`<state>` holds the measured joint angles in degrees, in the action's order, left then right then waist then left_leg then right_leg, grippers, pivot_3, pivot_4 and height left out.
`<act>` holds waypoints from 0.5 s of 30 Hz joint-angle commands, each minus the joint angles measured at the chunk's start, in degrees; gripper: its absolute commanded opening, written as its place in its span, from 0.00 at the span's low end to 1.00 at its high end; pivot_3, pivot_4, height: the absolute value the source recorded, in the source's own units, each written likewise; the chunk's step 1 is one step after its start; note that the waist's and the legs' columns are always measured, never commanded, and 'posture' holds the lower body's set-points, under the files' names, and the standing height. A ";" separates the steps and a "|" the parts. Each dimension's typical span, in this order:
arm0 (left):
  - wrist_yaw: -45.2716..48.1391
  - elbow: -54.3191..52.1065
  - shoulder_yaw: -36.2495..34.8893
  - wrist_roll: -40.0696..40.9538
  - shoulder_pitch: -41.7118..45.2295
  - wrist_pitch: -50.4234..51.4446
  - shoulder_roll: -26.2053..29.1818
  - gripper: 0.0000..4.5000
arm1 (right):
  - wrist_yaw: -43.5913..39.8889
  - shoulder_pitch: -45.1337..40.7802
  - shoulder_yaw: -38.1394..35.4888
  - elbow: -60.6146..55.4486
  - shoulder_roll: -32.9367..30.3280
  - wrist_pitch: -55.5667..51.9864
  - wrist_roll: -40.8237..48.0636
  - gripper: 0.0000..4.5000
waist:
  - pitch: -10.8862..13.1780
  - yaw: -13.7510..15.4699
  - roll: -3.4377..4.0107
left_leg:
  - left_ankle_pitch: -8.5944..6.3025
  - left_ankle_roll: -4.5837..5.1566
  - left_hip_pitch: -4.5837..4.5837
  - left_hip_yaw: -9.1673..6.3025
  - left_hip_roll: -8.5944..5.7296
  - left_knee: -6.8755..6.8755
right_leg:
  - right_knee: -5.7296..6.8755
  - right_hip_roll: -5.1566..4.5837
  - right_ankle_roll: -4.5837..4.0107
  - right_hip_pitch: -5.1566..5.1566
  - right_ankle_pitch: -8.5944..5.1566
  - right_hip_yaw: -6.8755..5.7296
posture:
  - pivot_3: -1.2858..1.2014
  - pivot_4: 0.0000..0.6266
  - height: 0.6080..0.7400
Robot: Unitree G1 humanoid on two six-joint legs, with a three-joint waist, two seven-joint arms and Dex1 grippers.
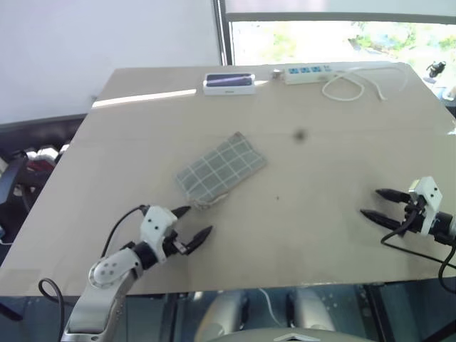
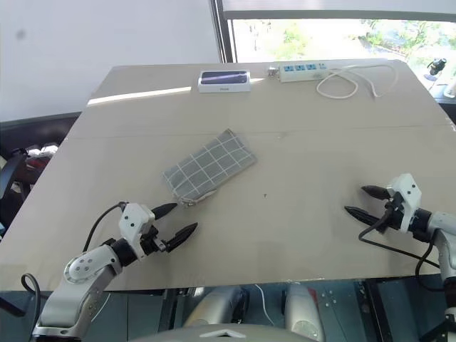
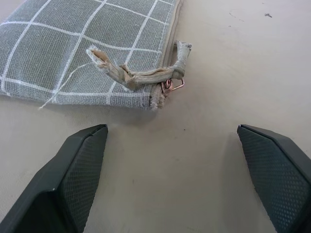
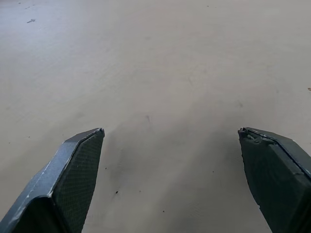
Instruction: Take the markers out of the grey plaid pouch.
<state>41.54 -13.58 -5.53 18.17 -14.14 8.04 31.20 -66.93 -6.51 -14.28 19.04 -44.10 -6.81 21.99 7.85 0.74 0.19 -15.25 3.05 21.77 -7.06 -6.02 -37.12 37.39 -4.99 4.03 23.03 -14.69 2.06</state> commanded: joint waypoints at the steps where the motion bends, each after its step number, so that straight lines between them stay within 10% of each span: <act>1: 0.67 0.26 -0.65 0.46 -2.23 1.02 0.48 0.98 | -0.08 0.11 -1.92 -1.37 -0.97 0.56 1.05 1.00 | 0.00 -0.01 0.00 | 0.00 0.00 0.00 0.00 0.00 0.00 | 0.00 0.00 0.00 0.00 0.00 0.00 | 0.52 0.24 1.00; 15: 0.92 -0.49 -0.80 0.89 -3.47 1.08 0.12 0.98 | -0.03 0.11 -1.58 -2.00 -0.67 0.15 1.35 1.00 | 0.01 0.02 0.03 | -0.01 0.02 0.00 0.01 0.01 0.02 | -0.05 0.00 0.00 0.00 0.00 0.00 | 0.52 0.24 1.00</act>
<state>42.26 -14.77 -6.73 19.34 -16.48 8.04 31.21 -66.91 -6.04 -14.44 18.87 -44.10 -6.88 22.28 7.86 0.76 0.22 -15.27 3.08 21.77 -7.05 -6.02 -37.10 37.33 -4.99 4.03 23.03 -14.69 2.06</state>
